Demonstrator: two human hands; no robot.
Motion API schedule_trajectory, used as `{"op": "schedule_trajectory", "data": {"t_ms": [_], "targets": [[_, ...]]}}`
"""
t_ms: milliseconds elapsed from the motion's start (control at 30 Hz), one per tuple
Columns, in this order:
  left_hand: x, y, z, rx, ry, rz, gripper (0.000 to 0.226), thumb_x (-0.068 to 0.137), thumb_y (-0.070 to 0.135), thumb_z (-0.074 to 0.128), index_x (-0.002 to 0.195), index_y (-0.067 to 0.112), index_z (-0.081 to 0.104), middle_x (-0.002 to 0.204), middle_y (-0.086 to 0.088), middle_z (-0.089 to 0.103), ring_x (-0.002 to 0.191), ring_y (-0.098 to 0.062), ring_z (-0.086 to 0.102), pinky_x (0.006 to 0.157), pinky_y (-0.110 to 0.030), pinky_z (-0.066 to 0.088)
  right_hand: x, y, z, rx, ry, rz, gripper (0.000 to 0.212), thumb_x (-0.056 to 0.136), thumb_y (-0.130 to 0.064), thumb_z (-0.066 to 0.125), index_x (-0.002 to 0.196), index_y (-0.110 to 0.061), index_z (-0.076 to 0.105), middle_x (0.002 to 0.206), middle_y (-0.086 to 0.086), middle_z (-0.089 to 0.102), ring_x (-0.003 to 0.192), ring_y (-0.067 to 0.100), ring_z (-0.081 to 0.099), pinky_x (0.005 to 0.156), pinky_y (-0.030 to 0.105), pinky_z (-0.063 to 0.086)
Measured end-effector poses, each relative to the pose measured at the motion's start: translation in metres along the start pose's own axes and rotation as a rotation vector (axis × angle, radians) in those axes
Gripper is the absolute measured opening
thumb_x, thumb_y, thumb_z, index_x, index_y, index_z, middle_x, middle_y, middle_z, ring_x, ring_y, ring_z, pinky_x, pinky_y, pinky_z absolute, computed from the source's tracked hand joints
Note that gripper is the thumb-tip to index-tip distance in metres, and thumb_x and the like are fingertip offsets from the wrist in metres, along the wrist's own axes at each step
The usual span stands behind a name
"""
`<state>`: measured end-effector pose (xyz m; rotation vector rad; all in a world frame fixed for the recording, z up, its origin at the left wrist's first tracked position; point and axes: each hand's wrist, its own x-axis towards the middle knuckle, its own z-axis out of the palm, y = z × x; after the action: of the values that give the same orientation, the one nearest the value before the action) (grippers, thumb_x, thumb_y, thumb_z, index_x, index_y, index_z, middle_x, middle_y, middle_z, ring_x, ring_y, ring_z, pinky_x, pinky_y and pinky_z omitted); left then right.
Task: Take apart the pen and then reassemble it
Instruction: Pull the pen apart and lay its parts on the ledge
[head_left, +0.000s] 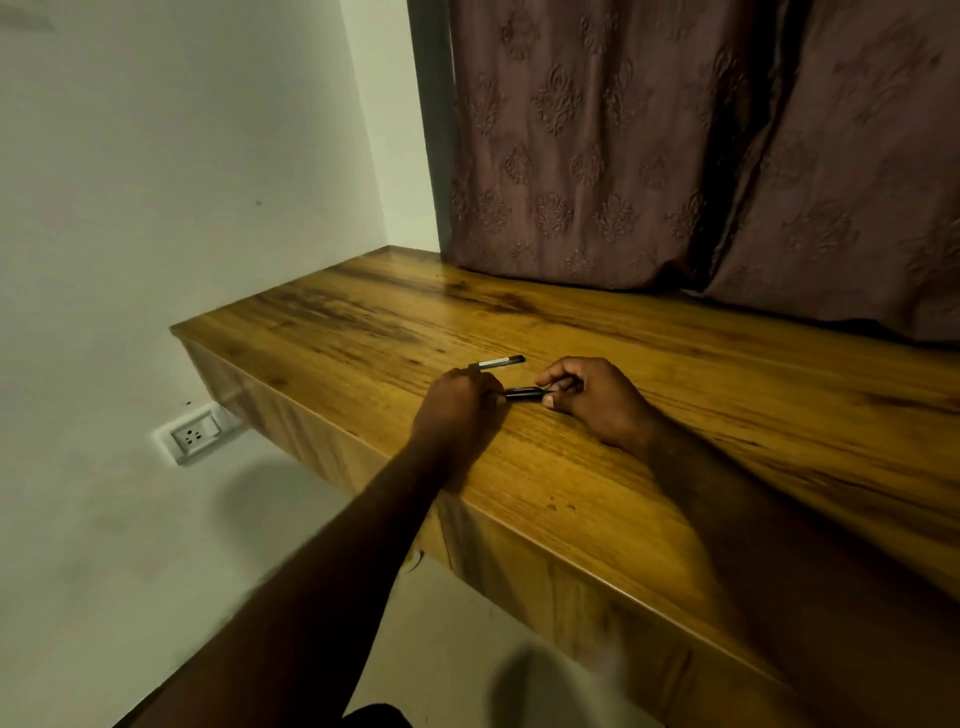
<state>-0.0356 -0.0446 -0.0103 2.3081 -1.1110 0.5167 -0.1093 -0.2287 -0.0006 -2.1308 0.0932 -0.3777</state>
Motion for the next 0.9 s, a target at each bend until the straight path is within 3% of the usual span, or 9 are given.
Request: {"op": "schedule_trajectory", "data": {"t_ms": [67,200,267,500,733,900], "targets": [[0.0,0.0,0.002,-0.034,0.02,0.04,0.017,0.089,0.02,0.059,0.085,0.01,0.072,0.081,-0.01,0.07,0.072,-0.025,0.063,0.064,-0.036,0.051,-0.005,0.0,-0.005,0.058,0.025,0.009,0.021,0.081,0.002,0.07,0.099,-0.008,0.07,0.079,0.0,0.06,0.071,0.006,0.053,0.064,0.009,0.044],[-0.001,-0.003,0.01,-0.146,0.018,0.06,0.019,0.092,0.026,0.057,0.093,0.008,0.066,0.088,-0.01,0.065,0.077,-0.024,0.06,0.066,-0.037,0.049,-0.009,0.006,-0.008,0.132,0.082,0.032,0.02,0.083,-0.004,0.071,0.084,-0.024,0.07,0.083,0.007,0.069,0.077,0.015,0.06,0.074,0.03,0.049],[-0.001,-0.006,0.011,-0.183,0.026,0.08,0.018,0.093,0.024,0.057,0.094,0.008,0.064,0.09,-0.011,0.064,0.08,-0.025,0.059,0.069,-0.037,0.05,-0.008,0.005,-0.006,0.152,0.096,0.04,0.016,0.085,-0.008,0.069,0.082,-0.024,0.07,0.082,0.006,0.071,0.077,0.016,0.062,0.074,0.033,0.051],[0.001,-0.007,0.011,-0.202,0.012,0.081,0.026,0.089,0.025,0.053,0.102,0.004,0.062,0.1,-0.015,0.062,0.09,-0.028,0.057,0.078,-0.038,0.049,-0.005,0.0,-0.002,0.222,0.112,0.096,0.022,0.094,-0.023,0.06,0.074,-0.016,0.065,0.066,0.002,0.066,0.059,0.009,0.052,0.064,0.027,0.045],[0.0,-0.004,0.008,-0.172,0.043,0.094,0.031,0.091,0.029,0.05,0.098,0.003,0.065,0.097,-0.016,0.065,0.086,-0.028,0.059,0.073,-0.037,0.049,-0.005,-0.001,-0.006,0.356,0.099,0.098,0.013,0.087,0.001,0.063,0.08,-0.01,0.067,0.071,0.006,0.067,0.056,0.004,0.057,0.065,0.022,0.049],[0.001,-0.002,0.009,-0.157,0.053,0.136,0.041,0.097,0.037,0.042,0.09,0.004,0.066,0.087,-0.016,0.066,0.077,-0.029,0.061,0.066,-0.039,0.051,-0.006,-0.001,-0.01,0.402,0.1,0.111,0.016,0.085,0.004,0.064,0.083,-0.011,0.069,0.08,0.011,0.069,0.063,0.01,0.059,0.066,0.023,0.05]]}}
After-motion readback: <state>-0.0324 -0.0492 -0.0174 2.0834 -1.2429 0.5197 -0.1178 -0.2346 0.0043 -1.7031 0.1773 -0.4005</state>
